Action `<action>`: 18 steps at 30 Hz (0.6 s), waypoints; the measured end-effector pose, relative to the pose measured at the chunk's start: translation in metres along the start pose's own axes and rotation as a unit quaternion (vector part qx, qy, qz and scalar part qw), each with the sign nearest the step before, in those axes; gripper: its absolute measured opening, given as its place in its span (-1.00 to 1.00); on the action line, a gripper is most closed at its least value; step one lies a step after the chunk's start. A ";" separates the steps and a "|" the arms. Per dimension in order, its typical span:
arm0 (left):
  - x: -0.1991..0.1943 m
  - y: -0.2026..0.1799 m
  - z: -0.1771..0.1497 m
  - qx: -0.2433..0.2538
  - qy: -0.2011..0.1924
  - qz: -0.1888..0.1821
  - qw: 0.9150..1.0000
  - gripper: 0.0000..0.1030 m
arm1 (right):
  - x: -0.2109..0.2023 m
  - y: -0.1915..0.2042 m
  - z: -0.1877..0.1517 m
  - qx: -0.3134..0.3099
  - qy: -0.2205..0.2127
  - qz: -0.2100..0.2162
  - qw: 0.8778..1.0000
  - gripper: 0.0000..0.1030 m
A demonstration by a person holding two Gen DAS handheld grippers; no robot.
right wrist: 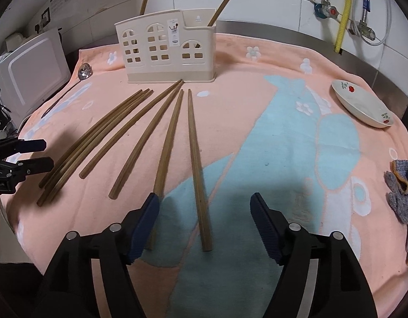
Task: Organize utensils
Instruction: 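Move both open tools back down over the remaining chopsticks, then close the left tool on a chopstick while the right tool grasps another chopstick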
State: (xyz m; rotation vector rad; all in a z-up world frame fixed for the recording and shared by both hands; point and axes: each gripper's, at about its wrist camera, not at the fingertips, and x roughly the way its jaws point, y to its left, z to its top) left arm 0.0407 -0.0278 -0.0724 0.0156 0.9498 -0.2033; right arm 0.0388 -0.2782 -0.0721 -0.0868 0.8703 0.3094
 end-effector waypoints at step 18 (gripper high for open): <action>0.001 0.012 0.006 -0.026 -0.003 0.009 1.000 0.58 | 0.004 -0.006 0.001 0.000 0.003 0.018 1.000 0.15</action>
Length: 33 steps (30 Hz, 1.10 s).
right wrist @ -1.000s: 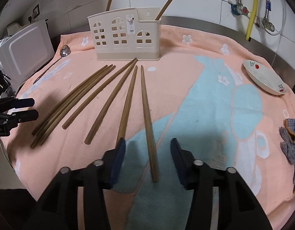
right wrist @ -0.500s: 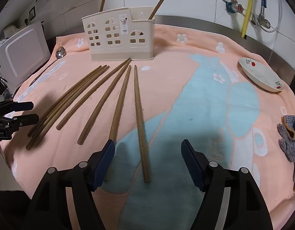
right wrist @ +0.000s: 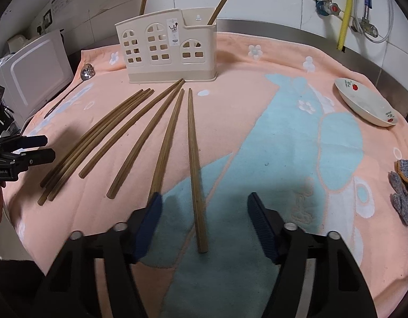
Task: Organize utensils
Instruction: 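Close the left tool on a chopstick while the right tool grasps another chopstick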
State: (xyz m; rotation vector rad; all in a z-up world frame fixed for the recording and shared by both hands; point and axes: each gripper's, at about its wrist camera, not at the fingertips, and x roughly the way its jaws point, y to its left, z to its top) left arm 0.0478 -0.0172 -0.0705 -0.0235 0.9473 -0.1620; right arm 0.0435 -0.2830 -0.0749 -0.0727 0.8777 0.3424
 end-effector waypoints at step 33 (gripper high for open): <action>0.011 -0.026 -0.002 0.016 0.011 -0.048 0.999 -0.69 | -0.001 0.006 -0.007 -0.024 -0.009 -0.015 1.000 -0.68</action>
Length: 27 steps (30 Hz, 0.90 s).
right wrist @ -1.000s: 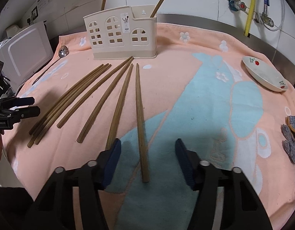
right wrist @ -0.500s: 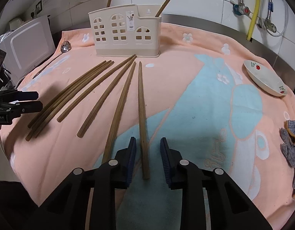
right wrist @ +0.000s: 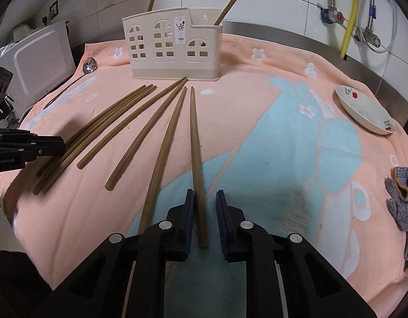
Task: Organize utensils
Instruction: 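Close the left tool on a chopstick while the right tool grasps another chopstick, then raise the left tool's chopstick into the holder while the right tool inserts its chopstick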
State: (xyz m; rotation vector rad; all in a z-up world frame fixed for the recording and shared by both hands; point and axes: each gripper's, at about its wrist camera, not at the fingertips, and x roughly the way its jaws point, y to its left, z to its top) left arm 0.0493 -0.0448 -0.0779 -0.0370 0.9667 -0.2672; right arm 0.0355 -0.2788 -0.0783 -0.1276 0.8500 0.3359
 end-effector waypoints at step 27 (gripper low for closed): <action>0.006 0.001 -0.001 -0.004 0.000 0.023 1.000 -0.89 | -0.004 0.007 0.001 -0.009 -0.020 -0.012 1.000 -0.84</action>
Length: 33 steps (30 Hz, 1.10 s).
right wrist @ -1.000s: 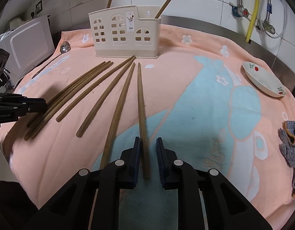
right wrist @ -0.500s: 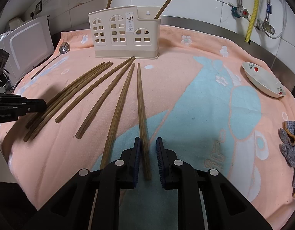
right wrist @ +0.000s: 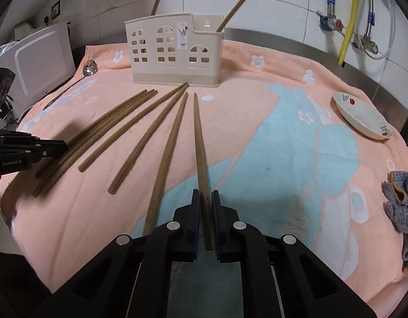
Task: Organize utensils
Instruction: 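Raise the left tool's chopstick into the holder while the right tool inserts its chopstick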
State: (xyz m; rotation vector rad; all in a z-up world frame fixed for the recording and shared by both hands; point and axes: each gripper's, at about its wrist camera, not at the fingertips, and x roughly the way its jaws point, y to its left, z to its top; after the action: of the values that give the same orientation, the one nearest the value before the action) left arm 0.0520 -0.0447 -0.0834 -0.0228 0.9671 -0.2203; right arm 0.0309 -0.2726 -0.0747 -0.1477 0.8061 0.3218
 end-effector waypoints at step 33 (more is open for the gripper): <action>-0.099 0.006 0.128 0.058 -0.154 -0.010 0.986 -0.90 | -0.095 -0.009 0.209 -0.041 -0.160 0.058 0.985 -0.87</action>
State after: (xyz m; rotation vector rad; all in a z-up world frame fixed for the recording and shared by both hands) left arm 0.1040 -0.0294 0.0693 0.0387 0.6449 -0.2828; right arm 0.1155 -0.2504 0.1380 -0.1217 0.4835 0.4748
